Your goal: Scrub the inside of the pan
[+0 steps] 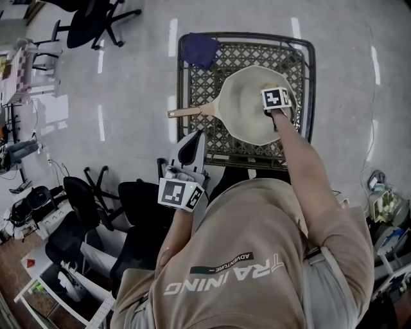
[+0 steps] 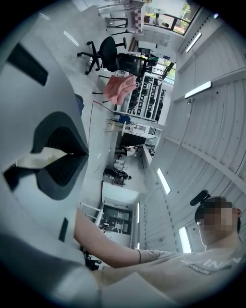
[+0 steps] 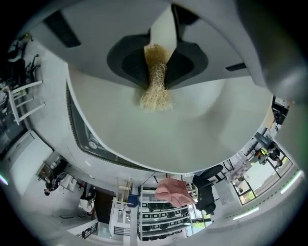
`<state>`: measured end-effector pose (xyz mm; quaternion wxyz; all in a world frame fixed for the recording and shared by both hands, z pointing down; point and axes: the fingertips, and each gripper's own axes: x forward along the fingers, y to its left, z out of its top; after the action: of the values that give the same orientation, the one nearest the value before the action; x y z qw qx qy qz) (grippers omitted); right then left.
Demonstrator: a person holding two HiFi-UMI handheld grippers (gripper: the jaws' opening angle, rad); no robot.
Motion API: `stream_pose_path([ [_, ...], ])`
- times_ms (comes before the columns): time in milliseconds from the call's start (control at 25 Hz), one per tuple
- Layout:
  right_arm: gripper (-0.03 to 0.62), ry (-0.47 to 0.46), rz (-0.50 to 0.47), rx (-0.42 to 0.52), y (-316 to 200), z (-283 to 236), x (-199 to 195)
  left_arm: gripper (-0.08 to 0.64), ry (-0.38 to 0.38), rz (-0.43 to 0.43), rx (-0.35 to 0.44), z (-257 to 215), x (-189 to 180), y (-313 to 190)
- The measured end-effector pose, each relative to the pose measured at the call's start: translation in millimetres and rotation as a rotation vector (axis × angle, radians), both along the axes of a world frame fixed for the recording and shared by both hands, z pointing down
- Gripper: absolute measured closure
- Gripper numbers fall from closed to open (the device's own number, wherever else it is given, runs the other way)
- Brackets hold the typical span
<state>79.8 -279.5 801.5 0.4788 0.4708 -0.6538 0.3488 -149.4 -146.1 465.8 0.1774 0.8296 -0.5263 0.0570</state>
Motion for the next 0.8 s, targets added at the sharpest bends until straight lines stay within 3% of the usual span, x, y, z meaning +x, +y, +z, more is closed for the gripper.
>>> stream_pose_path([
  [200,0.488,-0.029,-0.056,-0.057,32,-14,-28,0.541,0.023,-0.017,0.005,1,2,2],
  [320,0.488,-0.270,-0.172,-0.087,52,-13,-103,0.541,0.022,-0.034,0.003,0,-1,2],
  [400,0.488,-0.345,-0.219,-0.107,65,-9,-136,0.541,0.016,-0.049,-0.001,-1,-6,5],
  [560,0.488,-0.303,-0.246,-0.120,75,4,-147,0.541,-0.006,-0.076,-0.012,-2,-21,18],
  [680,0.488,-0.338,-0.246,-0.119,72,4,-151,0.541,-0.012,-0.097,-0.019,3,-35,28],
  [800,0.486,-0.188,-0.245,-0.119,64,5,-116,0.541,0.001,-0.103,-0.023,8,-39,30],
])
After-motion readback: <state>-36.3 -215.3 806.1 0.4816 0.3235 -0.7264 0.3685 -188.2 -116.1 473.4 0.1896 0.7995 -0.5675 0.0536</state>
